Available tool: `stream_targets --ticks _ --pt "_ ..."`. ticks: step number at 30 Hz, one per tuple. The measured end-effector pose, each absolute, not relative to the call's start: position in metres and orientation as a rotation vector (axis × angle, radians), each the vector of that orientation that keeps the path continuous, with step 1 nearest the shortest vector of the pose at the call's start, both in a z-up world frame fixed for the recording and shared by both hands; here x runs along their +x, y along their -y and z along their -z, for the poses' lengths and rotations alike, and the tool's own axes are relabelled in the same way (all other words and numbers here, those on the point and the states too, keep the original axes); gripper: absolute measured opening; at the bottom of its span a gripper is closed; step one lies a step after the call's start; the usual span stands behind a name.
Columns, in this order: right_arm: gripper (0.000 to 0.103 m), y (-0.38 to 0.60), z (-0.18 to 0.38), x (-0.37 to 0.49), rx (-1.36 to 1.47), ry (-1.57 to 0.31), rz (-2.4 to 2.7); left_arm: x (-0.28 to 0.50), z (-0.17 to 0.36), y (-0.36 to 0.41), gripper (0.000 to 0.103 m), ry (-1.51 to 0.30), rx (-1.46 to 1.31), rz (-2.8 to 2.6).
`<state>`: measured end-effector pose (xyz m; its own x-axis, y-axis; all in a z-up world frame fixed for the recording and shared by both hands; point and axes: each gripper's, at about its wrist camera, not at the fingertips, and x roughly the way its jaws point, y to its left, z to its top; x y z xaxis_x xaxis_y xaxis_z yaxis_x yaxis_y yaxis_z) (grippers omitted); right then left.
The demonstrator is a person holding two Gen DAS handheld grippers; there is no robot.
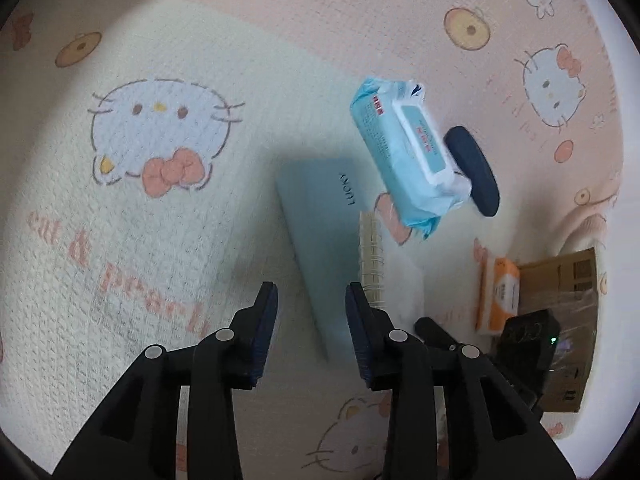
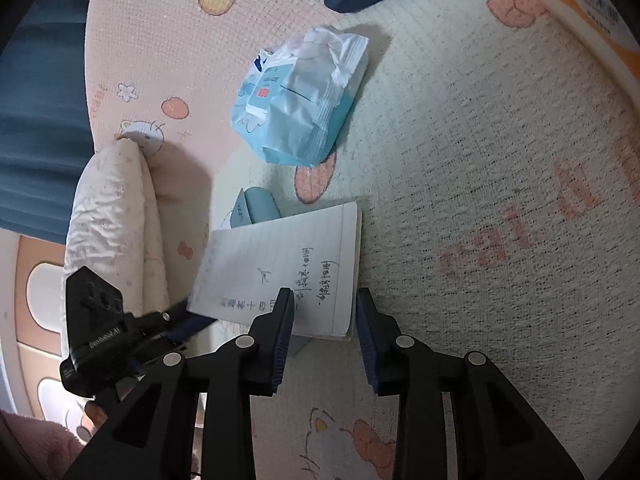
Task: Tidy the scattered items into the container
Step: 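Hold the notepad in the right gripper and raise it off the bed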
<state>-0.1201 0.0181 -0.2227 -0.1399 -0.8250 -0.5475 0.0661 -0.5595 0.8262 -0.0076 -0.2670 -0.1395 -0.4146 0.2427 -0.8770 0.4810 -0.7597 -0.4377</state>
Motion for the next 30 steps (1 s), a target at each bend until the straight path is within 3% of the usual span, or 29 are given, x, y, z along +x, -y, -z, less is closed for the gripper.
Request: stream_targets --ticks 5,9,11,17,19,28,30 --pt "0.029 -0.021 0.226 -0.12 1.483 0.889 1.757 -0.003 0.138 0.272 0.039 -1.083 1.578 2.273" --pt "0.029 -0.022 0.226 -0.121 1.488 0.882 1.755 -0.003 0.128 0.281 0.041 -1.128 1.396 2.256" --pt "0.029 -0.023 0.226 -0.121 1.491 0.89 1.751 -0.012 0.129 0.28 0.046 -1.139 1.46 2.291" --pt "0.029 -0.019 0.222 -0.122 1.498 0.885 1.755 -0.034 0.15 0.249 0.045 -1.064 1.698 2.294" --pt "0.029 -0.02 0.222 -0.122 1.495 0.884 1.756 -0.035 0.15 0.244 0.031 -1.001 1.686 2.32" --pt "0.03 -0.02 0.226 -0.13 1.475 0.991 1.698 -0.024 0.163 0.256 0.03 -1.045 1.688 2.309" --pt "0.025 -0.016 0.222 -0.132 1.478 0.958 1.719 -0.025 0.163 0.255 0.03 -1.039 1.692 2.321"
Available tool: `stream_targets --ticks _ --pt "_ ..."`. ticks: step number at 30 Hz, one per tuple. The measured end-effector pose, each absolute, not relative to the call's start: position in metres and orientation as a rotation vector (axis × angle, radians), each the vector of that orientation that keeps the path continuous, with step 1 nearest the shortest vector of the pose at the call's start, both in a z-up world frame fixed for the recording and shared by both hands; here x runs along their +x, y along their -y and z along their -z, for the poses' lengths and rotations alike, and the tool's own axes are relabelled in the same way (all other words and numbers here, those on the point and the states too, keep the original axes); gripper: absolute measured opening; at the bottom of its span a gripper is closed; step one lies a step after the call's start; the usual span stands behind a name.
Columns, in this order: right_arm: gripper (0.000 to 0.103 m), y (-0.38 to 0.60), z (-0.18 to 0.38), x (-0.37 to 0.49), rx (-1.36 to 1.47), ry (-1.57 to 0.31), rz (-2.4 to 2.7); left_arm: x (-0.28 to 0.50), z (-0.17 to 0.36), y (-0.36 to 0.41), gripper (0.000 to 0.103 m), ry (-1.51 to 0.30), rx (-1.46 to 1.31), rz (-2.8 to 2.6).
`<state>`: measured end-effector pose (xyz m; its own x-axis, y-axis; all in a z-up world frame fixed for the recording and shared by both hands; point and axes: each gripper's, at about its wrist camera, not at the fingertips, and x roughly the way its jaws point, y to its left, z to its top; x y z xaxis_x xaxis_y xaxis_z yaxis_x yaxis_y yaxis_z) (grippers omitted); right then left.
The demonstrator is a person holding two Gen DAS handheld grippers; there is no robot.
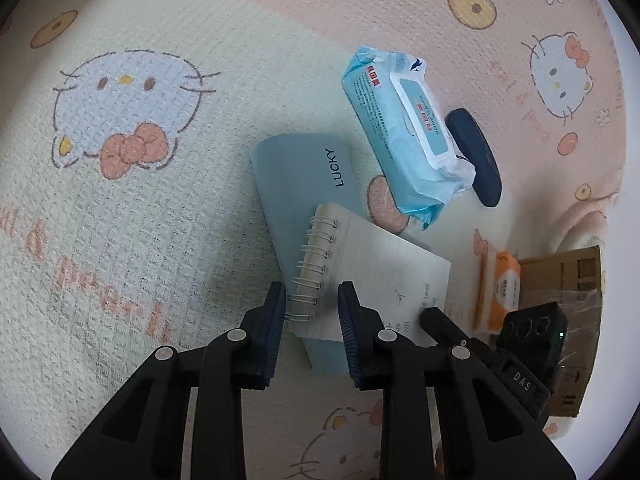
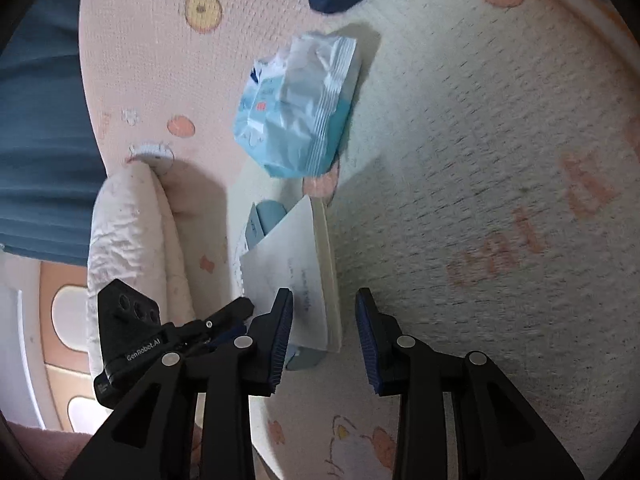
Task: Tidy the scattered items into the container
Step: 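Hold the notepad in the right gripper and raise it off the bed, then carry the notepad with the right gripper over the cardboard box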
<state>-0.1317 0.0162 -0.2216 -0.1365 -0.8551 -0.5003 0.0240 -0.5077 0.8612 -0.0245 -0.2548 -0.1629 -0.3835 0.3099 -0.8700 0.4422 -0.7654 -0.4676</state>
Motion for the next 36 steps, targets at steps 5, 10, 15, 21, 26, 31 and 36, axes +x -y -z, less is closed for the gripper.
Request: stream_targets --ticks 5,10,15,21,26,31,36 --pt "0.019 -0.006 0.198 -0.131 1.458 0.813 1.824 -0.027 0.16 0.251 0.028 -1.034 1.703 2.326" --pt "0.018 -0.005 0.17 -0.13 1.42 0.658 1.961 -0.026 0.151 0.247 0.024 -1.105 1.688 2.392" --pt "0.016 -0.018 0.145 -0.128 1.34 0.623 2.024 -0.026 0.143 0.245 0.023 -1.282 1.632 2.411" --pt "0.016 -0.042 0.108 -0.122 1.217 0.6 2.121 -0.036 0.11 0.233 0.023 -1.343 1.561 2.519" --pt "0.016 -0.07 0.065 -0.114 1.054 0.575 2.275 -0.056 0.071 0.204 0.023 -1.283 1.505 2.713" --pt "0.016 -0.1 0.028 -0.104 0.938 0.558 2.413 -0.081 0.041 0.169 0.023 -1.321 1.475 2.856" --pt "0.016 -0.139 0.003 -0.094 0.889 0.581 2.532 -0.101 0.016 0.121 0.023 -1.259 1.516 3.004"
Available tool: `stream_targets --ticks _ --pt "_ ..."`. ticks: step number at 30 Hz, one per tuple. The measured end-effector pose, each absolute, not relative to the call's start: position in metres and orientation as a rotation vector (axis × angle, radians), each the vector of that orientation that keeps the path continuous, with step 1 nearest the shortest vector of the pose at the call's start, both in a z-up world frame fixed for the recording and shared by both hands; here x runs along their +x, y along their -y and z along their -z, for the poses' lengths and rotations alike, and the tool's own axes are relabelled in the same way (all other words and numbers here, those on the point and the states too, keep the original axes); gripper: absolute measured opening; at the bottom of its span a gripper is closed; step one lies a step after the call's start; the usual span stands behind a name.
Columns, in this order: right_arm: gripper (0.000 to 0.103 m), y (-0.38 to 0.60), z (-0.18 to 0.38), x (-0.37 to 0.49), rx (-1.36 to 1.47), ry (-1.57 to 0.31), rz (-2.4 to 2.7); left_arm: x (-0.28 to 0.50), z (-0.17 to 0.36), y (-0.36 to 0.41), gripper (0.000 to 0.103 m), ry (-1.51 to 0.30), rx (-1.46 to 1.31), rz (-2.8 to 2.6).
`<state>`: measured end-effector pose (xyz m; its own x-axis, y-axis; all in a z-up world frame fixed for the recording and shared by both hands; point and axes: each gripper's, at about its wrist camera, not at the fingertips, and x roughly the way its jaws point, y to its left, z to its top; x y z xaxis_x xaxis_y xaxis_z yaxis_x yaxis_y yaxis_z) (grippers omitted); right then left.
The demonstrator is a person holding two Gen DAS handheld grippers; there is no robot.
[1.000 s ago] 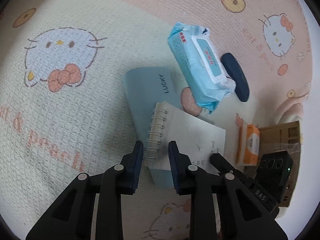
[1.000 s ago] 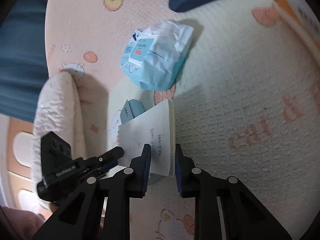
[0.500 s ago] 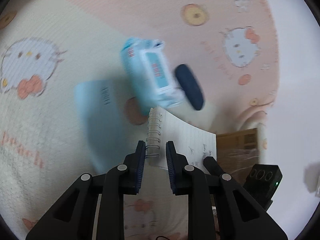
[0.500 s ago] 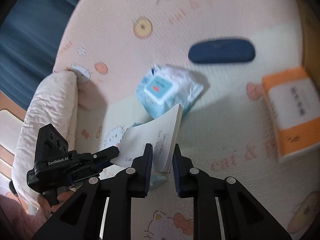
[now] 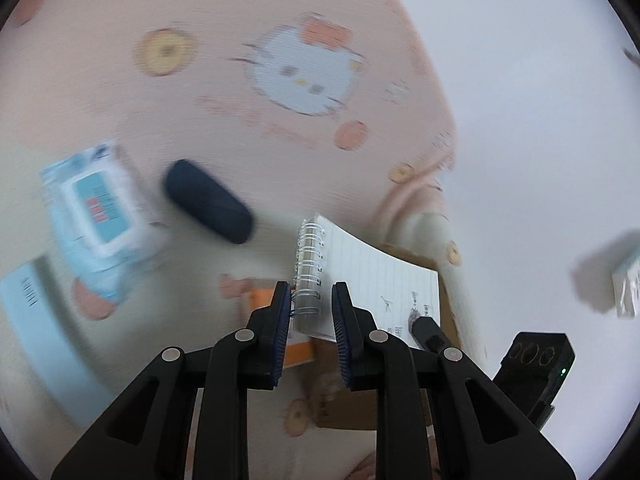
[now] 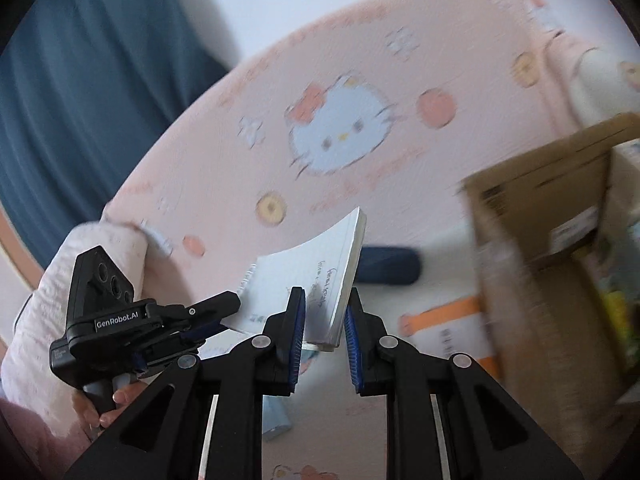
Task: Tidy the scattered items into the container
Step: 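Carry the notepad with the right gripper over the cardboard box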
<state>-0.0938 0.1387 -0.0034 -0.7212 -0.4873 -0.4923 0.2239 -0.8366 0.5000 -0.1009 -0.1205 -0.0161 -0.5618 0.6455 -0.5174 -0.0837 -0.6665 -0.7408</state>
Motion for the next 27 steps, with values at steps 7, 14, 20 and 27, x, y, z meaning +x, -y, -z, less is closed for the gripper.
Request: stream_targets --ticks 7,14,20,27 --pt "0.016 -0.188 -0.017 -0.073 0.853 0.604 2.668 -0.121 -0.002 0.056 0.023 0.836 -1.142 -2.145" --pt "0.017 -0.255 -0.023 -0.053 0.842 0.695 2.756 -0.14 -0.008 -0.016 0.023 0.779 -1.214 -2.005" --pt "0.016 -0.308 -0.028 -0.039 0.871 0.753 2.831 -0.152 -0.011 -0.088 0.023 0.703 -1.295 -1.875" --pt "0.017 -0.364 -0.023 -0.031 0.976 0.85 2.919 -0.173 0.001 -0.162 0.023 0.629 -1.405 -1.76"
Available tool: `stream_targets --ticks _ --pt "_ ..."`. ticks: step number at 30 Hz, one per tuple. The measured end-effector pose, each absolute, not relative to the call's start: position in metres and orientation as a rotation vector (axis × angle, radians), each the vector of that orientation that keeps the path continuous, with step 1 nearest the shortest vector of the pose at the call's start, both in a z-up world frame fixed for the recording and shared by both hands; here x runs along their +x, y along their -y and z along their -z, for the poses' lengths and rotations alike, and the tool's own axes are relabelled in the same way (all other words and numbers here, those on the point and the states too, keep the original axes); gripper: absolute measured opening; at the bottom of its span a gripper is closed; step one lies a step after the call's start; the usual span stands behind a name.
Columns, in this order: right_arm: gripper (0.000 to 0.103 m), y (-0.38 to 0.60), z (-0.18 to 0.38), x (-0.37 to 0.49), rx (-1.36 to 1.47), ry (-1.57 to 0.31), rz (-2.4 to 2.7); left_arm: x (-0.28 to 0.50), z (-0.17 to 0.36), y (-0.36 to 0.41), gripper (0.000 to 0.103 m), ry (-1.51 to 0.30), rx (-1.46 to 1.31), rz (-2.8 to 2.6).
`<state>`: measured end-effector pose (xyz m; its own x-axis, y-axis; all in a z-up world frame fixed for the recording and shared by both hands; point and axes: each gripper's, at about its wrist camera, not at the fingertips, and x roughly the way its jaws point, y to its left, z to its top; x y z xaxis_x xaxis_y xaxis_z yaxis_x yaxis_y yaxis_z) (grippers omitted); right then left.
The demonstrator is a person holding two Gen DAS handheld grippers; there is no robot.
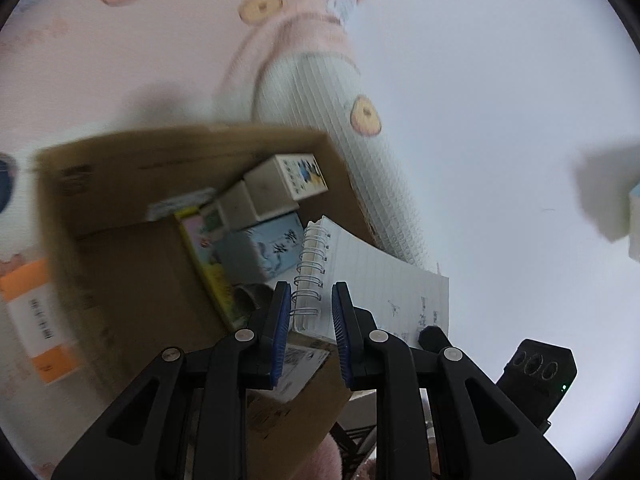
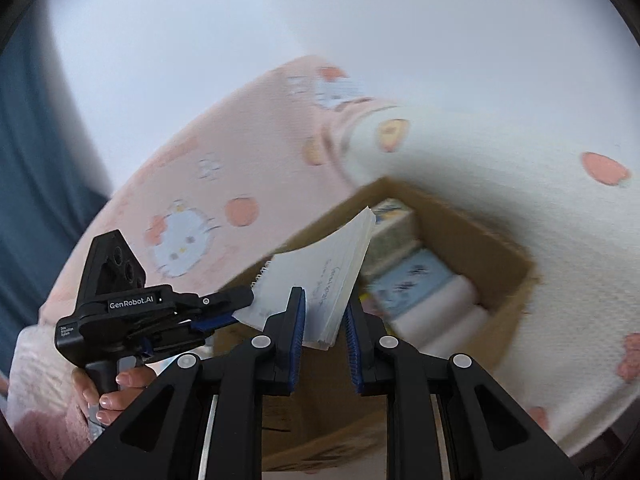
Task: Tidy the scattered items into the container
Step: 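Carry the notepad with the right gripper over the cardboard box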
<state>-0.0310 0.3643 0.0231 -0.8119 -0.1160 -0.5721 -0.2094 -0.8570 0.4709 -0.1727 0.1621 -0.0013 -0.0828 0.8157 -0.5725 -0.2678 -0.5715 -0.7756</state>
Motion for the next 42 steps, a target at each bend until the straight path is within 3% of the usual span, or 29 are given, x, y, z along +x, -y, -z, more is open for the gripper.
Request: stream_targets --ticks 13,19,25,29,34,42 --pt "0.017 -0.411 0.004 -0.07 -1.176 -0.854 -2.522 -0.222 0.061 -0.232 0.023 0.607 -1.654 -1.626" --pt "0.017 -0.413 0.012 -0.086 -1.258 -0.75 -2.442 -0.237 0.087 -0.253 0.023 0.589 -1.757 -1.584" --pt "0.017 -0.41 0.018 -0.099 -1.35 -0.668 -2.397 -0.246 0.094 -0.259 0.023 0.561 -1.786 -1.622" --pt "0.016 -0.409 0.028 -0.103 -1.376 -0.674 -2.356 -0.243 0.09 -0.248 0.025 0.662 -1.78 -1.547" --pt "0.017 -0.41 0.031 -0.102 -1.376 -0.723 -2.34 -0.225 0.091 -0.232 0.026 0.581 -1.823 -1.606" --pt "0.017 -0.406 0.027 -0.11 -1.407 -0.611 -2.327 -0.212 0.11 -0.237 0.025 0.558 -1.883 -1.537"
